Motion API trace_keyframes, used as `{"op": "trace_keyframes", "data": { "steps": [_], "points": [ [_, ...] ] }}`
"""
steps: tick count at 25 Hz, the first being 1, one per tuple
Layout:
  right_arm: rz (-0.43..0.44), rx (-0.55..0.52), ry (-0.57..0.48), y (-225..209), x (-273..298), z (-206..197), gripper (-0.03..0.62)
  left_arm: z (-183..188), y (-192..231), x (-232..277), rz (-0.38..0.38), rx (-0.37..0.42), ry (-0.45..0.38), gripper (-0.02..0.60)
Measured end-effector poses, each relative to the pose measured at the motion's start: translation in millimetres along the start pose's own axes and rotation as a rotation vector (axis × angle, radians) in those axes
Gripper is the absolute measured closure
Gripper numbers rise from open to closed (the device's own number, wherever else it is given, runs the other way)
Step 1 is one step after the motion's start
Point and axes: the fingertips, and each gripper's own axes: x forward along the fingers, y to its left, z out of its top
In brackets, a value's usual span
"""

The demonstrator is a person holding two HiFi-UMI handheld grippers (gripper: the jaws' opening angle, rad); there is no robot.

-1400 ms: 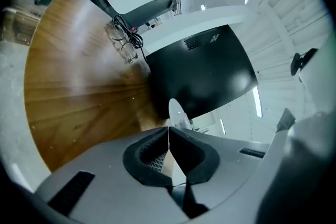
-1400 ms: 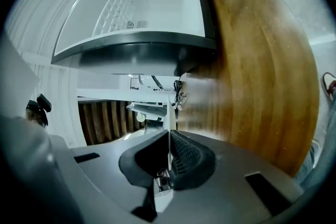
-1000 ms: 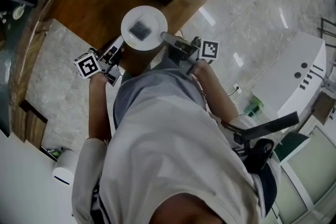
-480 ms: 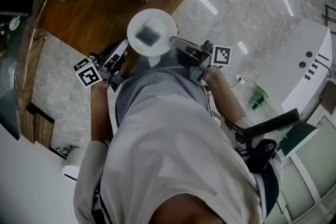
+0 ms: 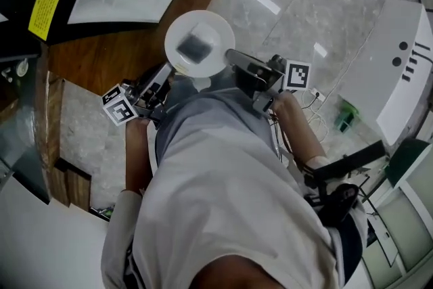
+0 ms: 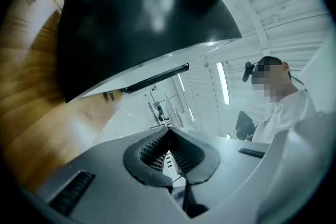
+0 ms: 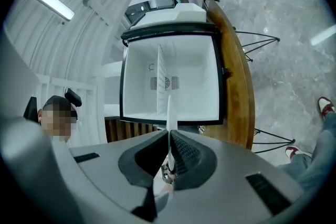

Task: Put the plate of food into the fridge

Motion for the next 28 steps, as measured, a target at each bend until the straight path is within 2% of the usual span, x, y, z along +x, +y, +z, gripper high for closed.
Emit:
{"op": "trace_keyframes", "data": {
  "steps": [2, 6, 12, 17, 21, 24, 28],
  "points": [
    [0.017, -0.022, -0.011, 18, -29, 27, 0.569, -8, -18, 38, -0.026, 0.018, -0.014, 0.563],
    [0.023, -0.071, -0.011, 49, -41, 54, 0.569, 2, -43, 64, -0.072, 0.051, -0.095, 0.563],
    [0.025, -0.049, -0.051, 69, -33, 96, 0.569, 15, -61, 88, -0.088, 0.124, -0.18, 0.563],
    [0.005, -0.111, -0.027, 87, -14, 144, 0.569, 18, -81, 110, -0.086, 0.147, -0.281, 0.563],
    [0.035, -0.118, -0.039, 103, 17, 177, 0.569, 31, -98, 117, -0.077, 0.209, -0.307, 0.563],
    [0.048, -0.11, -0.041, 109, 40, 196, 0.569, 38, -108, 128, -0.054, 0.277, -0.282, 0.563],
    [0.019, -0.07, -0.042, 110, 66, 210, 0.569, 47, -114, 141, 0.008, 0.354, -0.282, 0.563]
  ]
}}
